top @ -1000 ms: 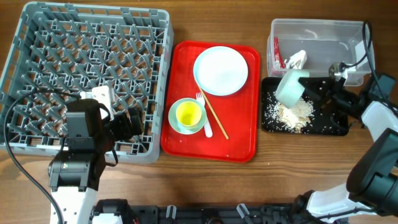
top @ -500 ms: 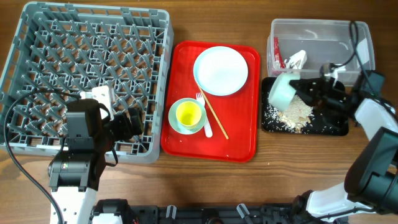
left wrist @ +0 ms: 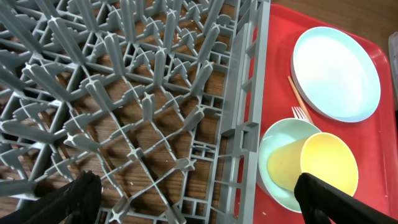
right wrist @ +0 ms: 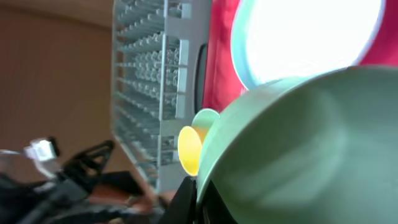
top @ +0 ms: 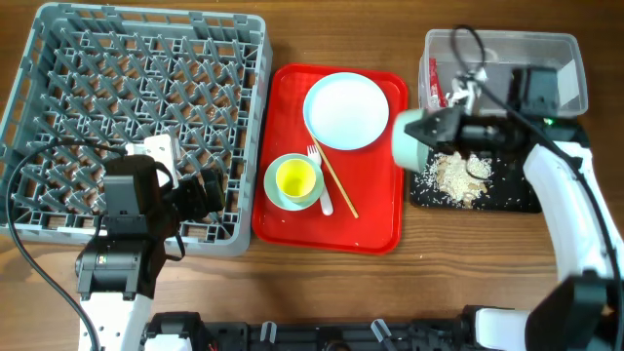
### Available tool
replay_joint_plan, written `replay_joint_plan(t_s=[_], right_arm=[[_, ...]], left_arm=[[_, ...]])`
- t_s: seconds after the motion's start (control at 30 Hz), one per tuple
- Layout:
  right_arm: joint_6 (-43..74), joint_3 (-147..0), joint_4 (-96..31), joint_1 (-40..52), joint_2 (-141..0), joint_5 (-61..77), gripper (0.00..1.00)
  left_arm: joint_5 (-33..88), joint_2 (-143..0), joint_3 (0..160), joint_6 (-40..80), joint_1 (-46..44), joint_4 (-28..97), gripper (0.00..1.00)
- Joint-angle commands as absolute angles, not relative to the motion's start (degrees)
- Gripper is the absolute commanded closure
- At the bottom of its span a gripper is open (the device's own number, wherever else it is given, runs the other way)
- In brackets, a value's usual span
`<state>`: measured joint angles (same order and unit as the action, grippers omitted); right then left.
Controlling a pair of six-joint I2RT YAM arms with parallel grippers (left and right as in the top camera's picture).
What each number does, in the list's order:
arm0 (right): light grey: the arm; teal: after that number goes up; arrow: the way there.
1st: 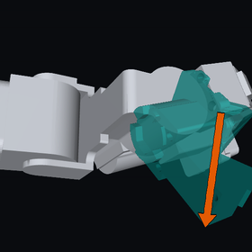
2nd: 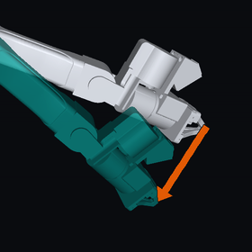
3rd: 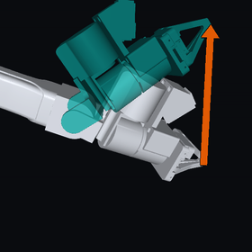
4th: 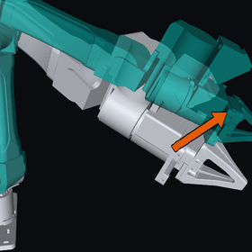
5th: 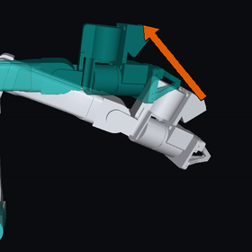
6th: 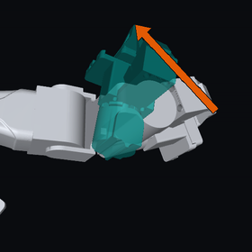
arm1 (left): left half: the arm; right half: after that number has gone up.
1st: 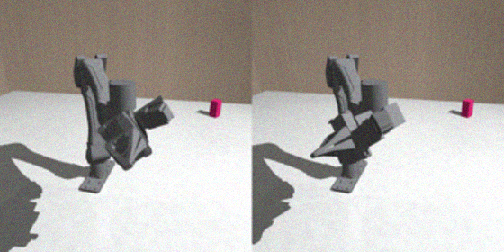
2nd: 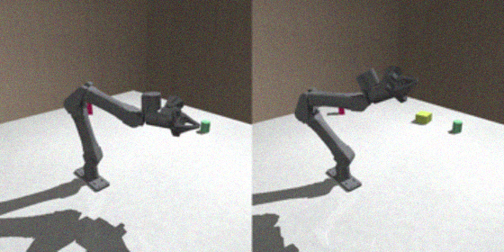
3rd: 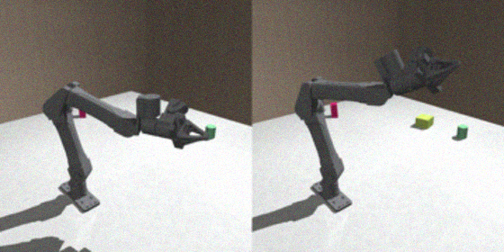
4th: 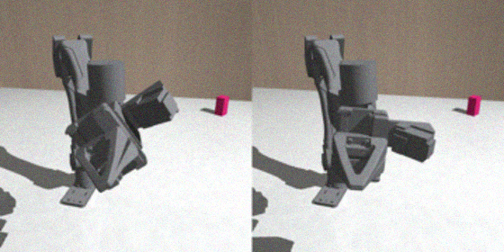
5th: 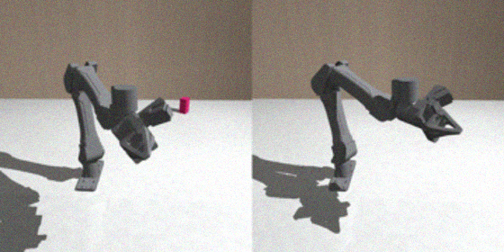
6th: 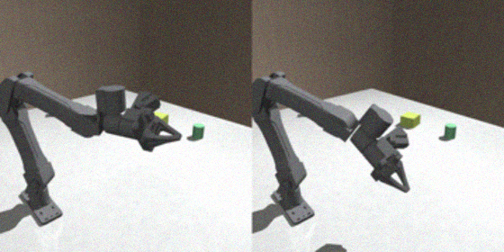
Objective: Sort waste into correct bins and load items into the dishwasher rack
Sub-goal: 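Place the empty bowl onto the white plate on the red tray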
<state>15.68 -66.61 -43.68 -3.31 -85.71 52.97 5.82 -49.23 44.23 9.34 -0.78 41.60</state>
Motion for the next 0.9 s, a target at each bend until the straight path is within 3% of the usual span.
replay_joint_plan(t_s=[0.0,0.1,0.37,0.63,0.87], right_arm=[[11.94,-72.71,-45.15,5.69,-84.33,31.11,0.96],[9.17,-73.60,-39.83,14.66,-84.86,17.58,0.96],[1.21,-73.58,-25.30,25.96,-91.66,5.13,0.96],[0.08,-73.58,-17.21,28.67,-105.78,5.63,0.96],[0.19,-73.58,-17.28,28.82,-109.40,8.56,0.96]], left_arm=[[5.67,-49.43,45.23,9.85,-0.47,41.15,0.00],[5.69,-49.95,45.23,9.87,-0.47,40.97,0.00],[5.69,-51.62,45.23,9.87,-0.47,40.97,0.00],[5.72,-53.01,45.23,9.87,-0.47,40.99,0.00],[5.69,-53.04,45.23,9.87,-0.47,40.99,0.00]])
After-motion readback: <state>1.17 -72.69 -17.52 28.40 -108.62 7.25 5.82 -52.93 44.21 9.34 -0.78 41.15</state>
